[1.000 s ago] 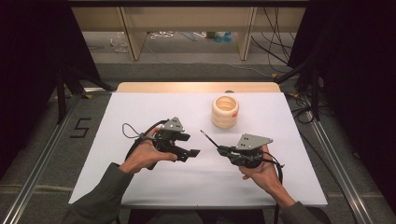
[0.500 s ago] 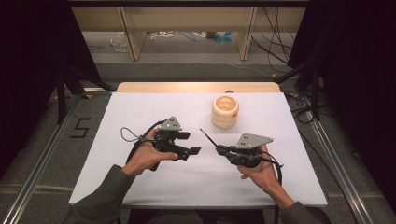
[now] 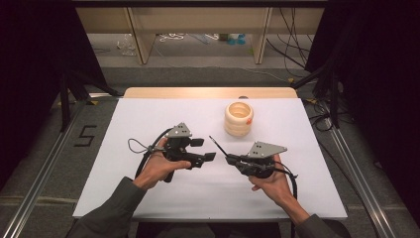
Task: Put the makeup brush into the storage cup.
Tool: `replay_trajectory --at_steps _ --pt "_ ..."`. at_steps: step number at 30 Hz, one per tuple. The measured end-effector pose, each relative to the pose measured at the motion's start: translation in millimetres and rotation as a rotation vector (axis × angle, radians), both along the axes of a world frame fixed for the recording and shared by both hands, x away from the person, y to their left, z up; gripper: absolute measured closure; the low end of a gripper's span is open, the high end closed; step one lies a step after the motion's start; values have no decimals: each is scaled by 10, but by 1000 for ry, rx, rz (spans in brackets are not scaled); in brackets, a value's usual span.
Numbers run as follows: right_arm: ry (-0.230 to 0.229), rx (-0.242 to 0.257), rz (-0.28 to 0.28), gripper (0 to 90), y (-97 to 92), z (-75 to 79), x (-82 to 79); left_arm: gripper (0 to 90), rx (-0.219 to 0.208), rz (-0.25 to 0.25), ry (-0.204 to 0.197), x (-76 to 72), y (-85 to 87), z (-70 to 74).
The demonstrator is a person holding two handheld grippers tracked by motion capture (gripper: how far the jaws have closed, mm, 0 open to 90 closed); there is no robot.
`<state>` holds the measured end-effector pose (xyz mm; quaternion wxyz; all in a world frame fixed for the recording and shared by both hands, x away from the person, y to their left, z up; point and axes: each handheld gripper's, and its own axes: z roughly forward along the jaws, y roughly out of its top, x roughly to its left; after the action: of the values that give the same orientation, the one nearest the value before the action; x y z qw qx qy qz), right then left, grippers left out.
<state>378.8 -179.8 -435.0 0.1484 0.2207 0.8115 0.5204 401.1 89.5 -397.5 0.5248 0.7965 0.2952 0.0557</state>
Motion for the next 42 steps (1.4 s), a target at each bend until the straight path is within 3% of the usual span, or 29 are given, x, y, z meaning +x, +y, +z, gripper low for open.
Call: replay_trajectory --at_steps 3,7,8,17,27,31,34,42 --pt "19 13 -1 856 21 -1 0 294 -20 4 -4 -1 2 -5" --pt "4 35 -3 856 71 -12 7 297 -39 3 0 -9 -16 -16" --pt "19 35 -1 856 79 -9 -1 299 -36 1 -2 -11 -19 -15" --pt "17 54 6 856 129 -11 -4 316 -61 9 -6 -20 -35 -46" --pt "-6 62 7 855 183 -13 -6 343 -92 19 -12 -9 -19 -50" --pt "9 73 13 855 218 -15 -13 363 -108 28 -5 -18 -27 -66" --pt "-14 76 4 855 225 -13 -3 376 -111 27 -16 -20 -30 -64" --pt "-21 93 1 856 266 -10 5 453 -138 37 -9 -12 -7 -59"
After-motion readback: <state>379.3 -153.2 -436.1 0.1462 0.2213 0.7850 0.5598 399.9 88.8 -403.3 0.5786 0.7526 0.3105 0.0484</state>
